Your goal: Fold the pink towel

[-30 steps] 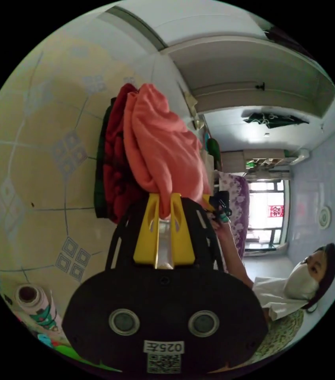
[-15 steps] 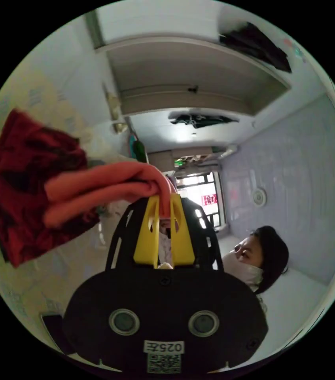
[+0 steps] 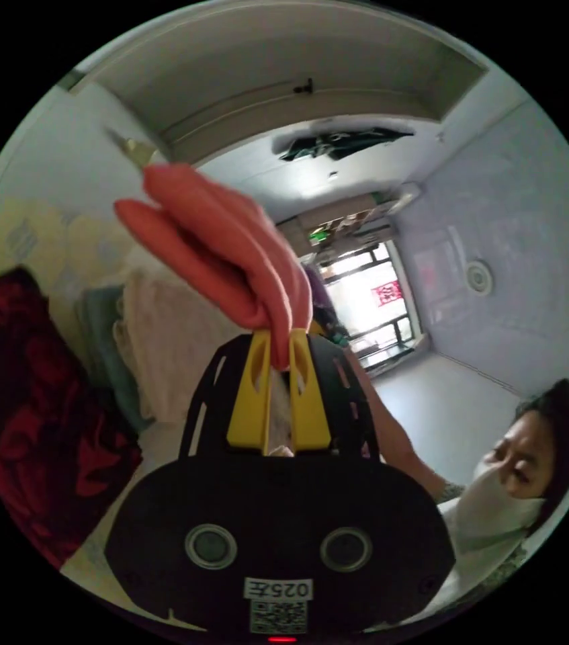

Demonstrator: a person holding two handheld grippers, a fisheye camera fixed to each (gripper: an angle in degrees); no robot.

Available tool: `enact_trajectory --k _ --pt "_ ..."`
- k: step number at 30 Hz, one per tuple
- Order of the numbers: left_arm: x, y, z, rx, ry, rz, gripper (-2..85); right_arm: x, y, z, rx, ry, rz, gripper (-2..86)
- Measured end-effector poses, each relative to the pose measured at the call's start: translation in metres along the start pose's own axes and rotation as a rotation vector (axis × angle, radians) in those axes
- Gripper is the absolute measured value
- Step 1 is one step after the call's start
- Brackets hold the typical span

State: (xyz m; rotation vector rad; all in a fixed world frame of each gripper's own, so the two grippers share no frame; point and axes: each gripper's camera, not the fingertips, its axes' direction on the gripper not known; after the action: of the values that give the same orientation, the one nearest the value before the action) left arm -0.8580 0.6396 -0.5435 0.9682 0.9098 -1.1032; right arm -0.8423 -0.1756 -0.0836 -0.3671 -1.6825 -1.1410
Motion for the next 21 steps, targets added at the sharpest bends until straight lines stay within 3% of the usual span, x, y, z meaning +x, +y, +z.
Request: enact_trajectory --k 4,9,12,16,19,21 --pt "-0.089 0.045 0.051 -0.107 -0.182 -0.198 0.1 0.120 0.006 0.045 -0.047 0.140 0.205 7.6" --pt "-0.105 0.050 0.047 -0.089 -0.121 -0.177 0.1 0.163 0.018 0.041 0.096 -0.146 0.240 7.4" --pt "-0.097 0.035 0.037 -0.076 -0.040 -0.176 -0.2 0.142 0.016 0.038 0.121 -0.180 0.202 7.2" --pt "-0.049 0.032 -0.026 -0.010 0.062 -0.064 -0.3 0.064 0.032 0.038 0.084 -0.406 0.051 7.1" --pt "-0.023 0.044 -0.086 0.001 0.174 -0.054 -0.3 0.000 0.049 0.064 -0.051 -0.394 -0.052 7.1" --pt "-0.012 0.054 -0.121 0.032 0.148 -0.057 -0.3 -0.030 0.060 0.087 -0.112 -0.351 -0.116 7.1"
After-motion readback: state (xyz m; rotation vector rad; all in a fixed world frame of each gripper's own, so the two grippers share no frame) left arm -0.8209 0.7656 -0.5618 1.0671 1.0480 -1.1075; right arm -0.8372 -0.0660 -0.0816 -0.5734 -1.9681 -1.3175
